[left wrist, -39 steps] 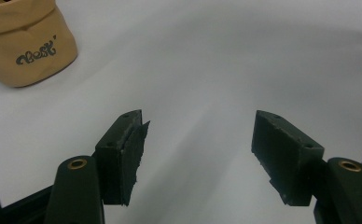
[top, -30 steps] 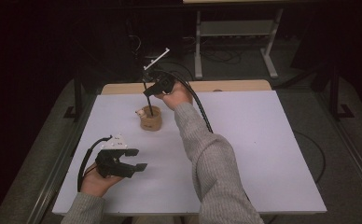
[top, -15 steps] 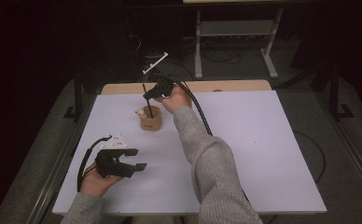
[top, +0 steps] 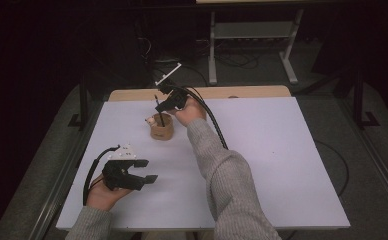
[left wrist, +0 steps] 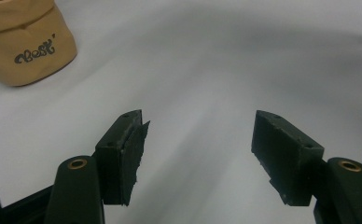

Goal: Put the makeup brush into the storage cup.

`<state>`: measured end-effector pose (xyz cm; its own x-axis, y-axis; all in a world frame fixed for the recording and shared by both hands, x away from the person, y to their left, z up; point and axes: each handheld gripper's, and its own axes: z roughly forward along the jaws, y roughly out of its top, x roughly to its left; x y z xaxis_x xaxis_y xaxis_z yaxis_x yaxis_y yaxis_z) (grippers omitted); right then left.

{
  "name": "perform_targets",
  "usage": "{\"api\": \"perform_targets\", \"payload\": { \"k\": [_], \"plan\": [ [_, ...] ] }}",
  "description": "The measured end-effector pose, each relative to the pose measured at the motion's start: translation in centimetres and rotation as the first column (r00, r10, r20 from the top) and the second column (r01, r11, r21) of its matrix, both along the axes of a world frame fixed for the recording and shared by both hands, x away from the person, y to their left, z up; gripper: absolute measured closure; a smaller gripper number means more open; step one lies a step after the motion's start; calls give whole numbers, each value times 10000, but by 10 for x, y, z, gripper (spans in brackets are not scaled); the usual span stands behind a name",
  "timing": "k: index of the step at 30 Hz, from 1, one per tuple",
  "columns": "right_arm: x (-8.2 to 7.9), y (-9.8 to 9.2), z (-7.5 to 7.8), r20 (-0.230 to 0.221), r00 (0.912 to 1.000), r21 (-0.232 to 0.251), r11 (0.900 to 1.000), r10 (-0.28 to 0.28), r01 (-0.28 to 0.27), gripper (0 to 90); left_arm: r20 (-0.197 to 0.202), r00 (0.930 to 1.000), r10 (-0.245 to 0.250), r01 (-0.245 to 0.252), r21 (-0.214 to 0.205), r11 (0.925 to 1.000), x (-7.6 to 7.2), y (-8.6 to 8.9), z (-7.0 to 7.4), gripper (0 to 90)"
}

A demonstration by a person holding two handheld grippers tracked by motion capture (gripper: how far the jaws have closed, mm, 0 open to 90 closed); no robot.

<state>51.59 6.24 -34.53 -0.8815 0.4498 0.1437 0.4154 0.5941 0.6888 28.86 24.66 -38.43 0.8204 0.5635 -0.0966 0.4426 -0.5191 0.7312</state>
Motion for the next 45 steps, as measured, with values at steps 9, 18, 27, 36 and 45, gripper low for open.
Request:
{"api": "perform_targets", "payload": {
  "k": [9,18,27,36,45],
  "plan": [
    [1,-2,-10,-71,9998,-61,9999,-161,161,774,-13,10000,7,-7,-61,10000,1,0,-1,337],
    [0,-11,-12,-107,9995,43,9995,-311,312,722,-11,10000,12,-12,-58,10000,1,0,-1,337],
    [-10,-32,-12,-634,9954,849,9934,-722,775,665,-3,10000,14,-14,-22,10000,1,1,-2,336],
    [-19,-63,-17,-502,9961,963,9923,-728,774,627,1,10000,-60,60,88,9999,2,-2,-2,335],
    [-27,-88,-20,-563,9948,1123,9896,-843,902,583,-6,9999,-117,117,135,9998,1,-5,-3,334]
  ]
}}
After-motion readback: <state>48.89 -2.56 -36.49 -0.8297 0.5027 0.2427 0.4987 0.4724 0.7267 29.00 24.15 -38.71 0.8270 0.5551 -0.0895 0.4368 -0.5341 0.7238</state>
